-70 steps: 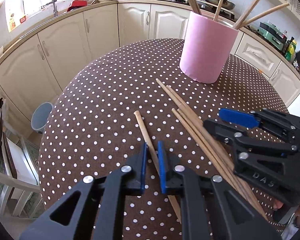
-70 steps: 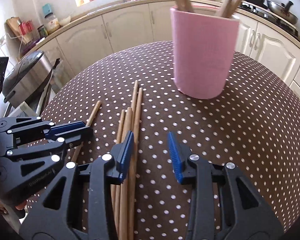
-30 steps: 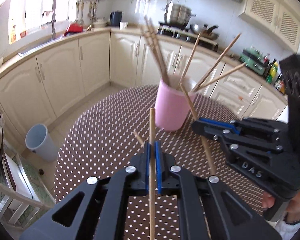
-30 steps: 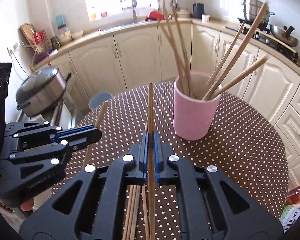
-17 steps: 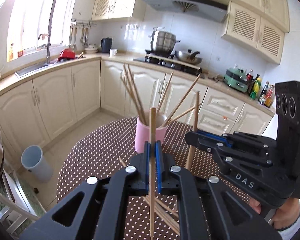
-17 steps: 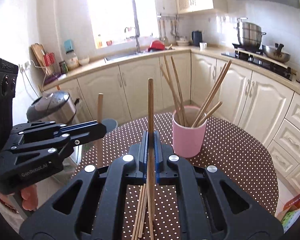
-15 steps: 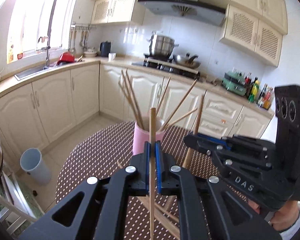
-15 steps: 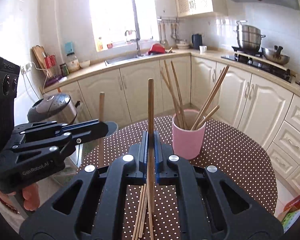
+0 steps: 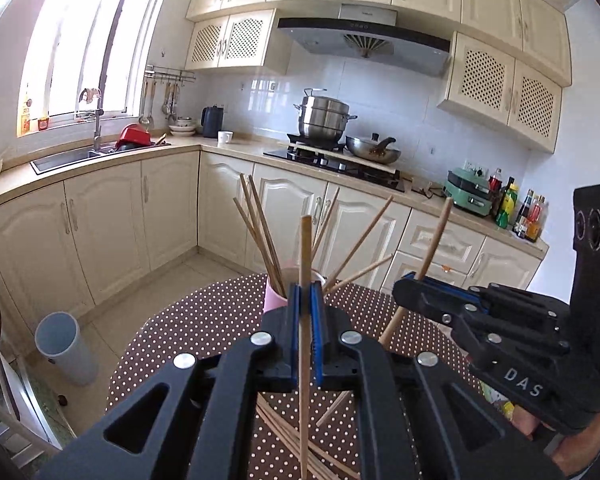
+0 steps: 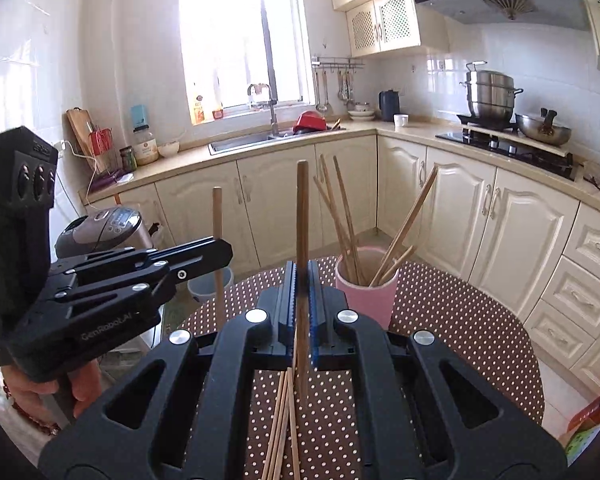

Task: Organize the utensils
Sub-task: 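Lift both held chopsticks upright above the pink cup, then lower both chopsticks into the pink cup and open both grippers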

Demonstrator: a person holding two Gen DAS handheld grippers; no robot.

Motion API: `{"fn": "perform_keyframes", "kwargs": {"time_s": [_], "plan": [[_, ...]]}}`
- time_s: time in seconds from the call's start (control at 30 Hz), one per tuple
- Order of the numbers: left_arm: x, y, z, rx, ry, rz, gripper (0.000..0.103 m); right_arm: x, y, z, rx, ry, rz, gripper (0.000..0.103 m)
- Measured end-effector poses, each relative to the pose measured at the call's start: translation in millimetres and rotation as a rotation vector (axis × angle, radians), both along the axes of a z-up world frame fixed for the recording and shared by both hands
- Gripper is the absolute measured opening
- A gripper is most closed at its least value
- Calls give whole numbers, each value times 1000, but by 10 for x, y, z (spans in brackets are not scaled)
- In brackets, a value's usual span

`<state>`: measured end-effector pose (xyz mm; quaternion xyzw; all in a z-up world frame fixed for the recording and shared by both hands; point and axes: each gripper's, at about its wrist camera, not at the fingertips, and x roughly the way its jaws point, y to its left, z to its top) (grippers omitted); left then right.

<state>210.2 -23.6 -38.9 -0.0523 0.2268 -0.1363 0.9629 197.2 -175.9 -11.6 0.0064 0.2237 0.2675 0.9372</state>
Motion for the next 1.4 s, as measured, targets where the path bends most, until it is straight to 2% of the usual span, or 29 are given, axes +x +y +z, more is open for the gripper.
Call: {"fn": "perform_keyframes", "kwargs": {"time_s": [0.33,0.47,0.6,0.73,1.1,1.4], "plan": [[282,-37,285,-21,-104,32,6,129,33,243,27,-73,-22,6],[505,-3,415,-78,-125,43,6,239,17,353,39,-116,-47,6],[671,-9,514,-92,-178,78,6,362,-4,429,52,-156,-79,6],[851,-11,557,-114,-197,98,6,466,-21,470,62,-189,-107,6],[1258,6,520,-153,-237,153,6,665,-64,508,89,-231,-142,6],[1437,-115,236,-100,-210,136,6,757,-19,409,67,-238,-151,6]]}}
